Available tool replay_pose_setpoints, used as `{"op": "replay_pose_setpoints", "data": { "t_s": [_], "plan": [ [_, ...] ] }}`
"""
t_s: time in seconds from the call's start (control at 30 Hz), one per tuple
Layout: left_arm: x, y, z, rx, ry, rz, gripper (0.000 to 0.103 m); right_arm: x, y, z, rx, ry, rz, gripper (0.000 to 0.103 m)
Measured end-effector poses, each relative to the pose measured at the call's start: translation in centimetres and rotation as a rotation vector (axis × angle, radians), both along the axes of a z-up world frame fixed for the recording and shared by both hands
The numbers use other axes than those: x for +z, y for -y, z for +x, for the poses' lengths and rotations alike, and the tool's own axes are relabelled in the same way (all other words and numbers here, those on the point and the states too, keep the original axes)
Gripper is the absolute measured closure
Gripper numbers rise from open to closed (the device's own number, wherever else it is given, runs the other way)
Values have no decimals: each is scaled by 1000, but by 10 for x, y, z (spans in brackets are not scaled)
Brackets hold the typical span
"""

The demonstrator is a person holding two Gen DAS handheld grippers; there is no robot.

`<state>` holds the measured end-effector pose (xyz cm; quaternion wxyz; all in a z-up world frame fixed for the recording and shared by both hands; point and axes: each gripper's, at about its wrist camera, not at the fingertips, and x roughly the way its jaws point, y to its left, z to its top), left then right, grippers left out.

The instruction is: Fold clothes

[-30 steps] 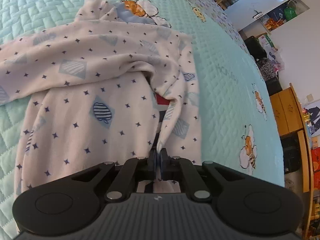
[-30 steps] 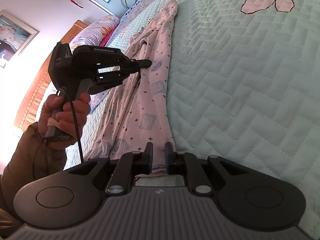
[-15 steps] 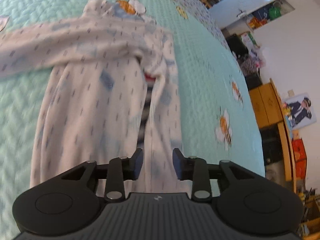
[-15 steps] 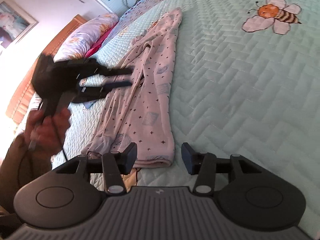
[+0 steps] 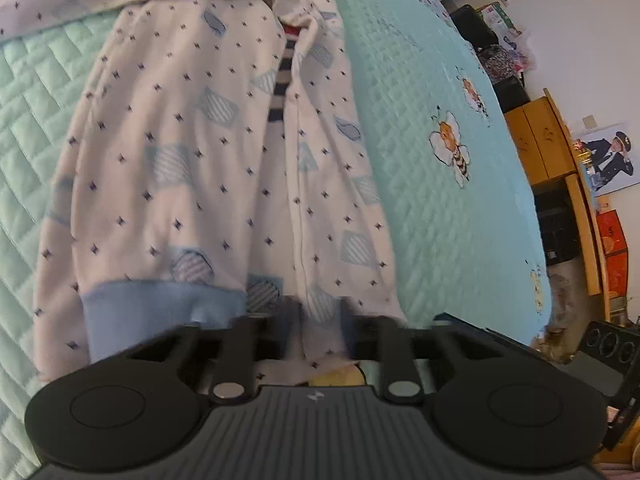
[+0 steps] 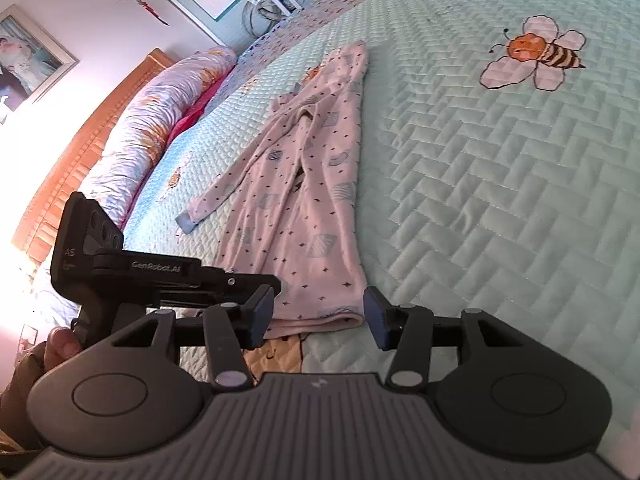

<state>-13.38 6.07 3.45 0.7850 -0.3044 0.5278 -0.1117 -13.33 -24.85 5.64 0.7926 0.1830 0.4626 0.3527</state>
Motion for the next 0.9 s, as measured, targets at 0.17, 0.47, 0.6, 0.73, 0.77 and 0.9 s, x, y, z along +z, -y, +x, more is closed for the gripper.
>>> {"op": "replay_pose_setpoints", "data": {
  "t_s": [0.17, 0.47, 0.6, 0.73, 0.77, 0.9],
  "plan": [
    [8, -2, -14, 17, 31, -2, 100, -2, 0, 0, -15, 5, -30, 51],
    [-4, -5, -9, 15, -11, -17, 92, -4, -1, 11, -65, 14, -8, 51],
    [-2, -5, -10, 24, 4, -24, 81, -2, -4, 30, -62, -36, 197, 51],
    [7, -10, -15, 12, 14, 1, 76, -28, -14, 47, -37, -225, 393, 51],
    [10, -11, -16, 6, 22, 9, 75, -34, -17, 52, -31, -273, 442, 51],
    [24, -19, -14, 15, 72, 11, 75, -49, -20, 54, -40, -292, 332, 54]
  ]
}}
